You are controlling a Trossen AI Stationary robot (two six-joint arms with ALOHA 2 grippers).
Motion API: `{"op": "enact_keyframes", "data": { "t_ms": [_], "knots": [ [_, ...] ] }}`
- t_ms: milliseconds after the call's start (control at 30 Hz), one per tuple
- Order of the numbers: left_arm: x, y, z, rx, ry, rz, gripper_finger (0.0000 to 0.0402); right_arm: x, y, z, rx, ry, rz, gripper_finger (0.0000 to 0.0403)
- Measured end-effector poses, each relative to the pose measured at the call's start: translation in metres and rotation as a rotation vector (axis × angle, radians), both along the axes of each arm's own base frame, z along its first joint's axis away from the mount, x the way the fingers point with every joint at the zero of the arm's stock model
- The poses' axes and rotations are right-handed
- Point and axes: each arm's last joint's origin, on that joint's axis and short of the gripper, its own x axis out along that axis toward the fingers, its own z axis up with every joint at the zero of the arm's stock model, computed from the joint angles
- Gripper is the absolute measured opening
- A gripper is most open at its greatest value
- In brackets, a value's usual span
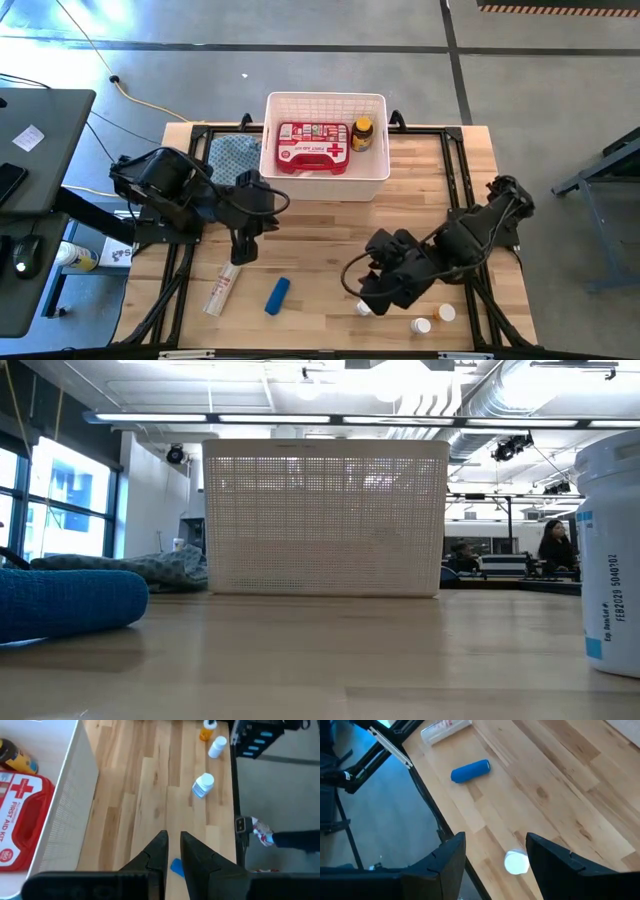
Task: Pick & place medical supplies in basket/bin
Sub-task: Put the left white pill bottle into the white bin
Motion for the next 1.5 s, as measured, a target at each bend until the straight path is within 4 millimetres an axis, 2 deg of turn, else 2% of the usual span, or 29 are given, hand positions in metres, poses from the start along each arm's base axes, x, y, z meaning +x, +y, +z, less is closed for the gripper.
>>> {"op": "enact_keyframes", "data": {
  "t_ms": [300, 433, 767, 1067, 1233, 1500],
  "knots": [
    [0.000, 0.001, 0.000, -0.023, -0.004, 0.048, 0.0085, -0.006, 0.008, 0.001, -0.139, -0.068, 0.026, 0.0199],
    [0.004, 0.000, 0.003, -0.074, -0.064, 0.139, 0.0085, -0.005, 0.013, 0.001, -0.161, -0.085, 0.075, 0.0199],
    [0.013, -0.001, 0.009, -0.154, -0.178, 0.264, 0.0085, 0.010, 0.026, -0.019, -0.285, -0.034, 0.257, 0.0199],
    [0.022, -0.003, 0.007, -0.164, -0.226, 0.355, 0.0085, 0.022, 0.014, -0.025, -0.387, 0.025, 0.462, 0.0199],
    [0.032, -0.010, 0.003, -0.189, -0.238, 0.378, 0.0085, 0.026, 0.012, -0.025, -0.358, 0.026, 0.600, 0.0199],
    [0.047, -0.016, -0.002, -0.166, -0.249, 0.336, 0.0085, 0.024, 0.018, -0.025, -0.352, 0.008, 0.651, 0.0199]
  ]
}}
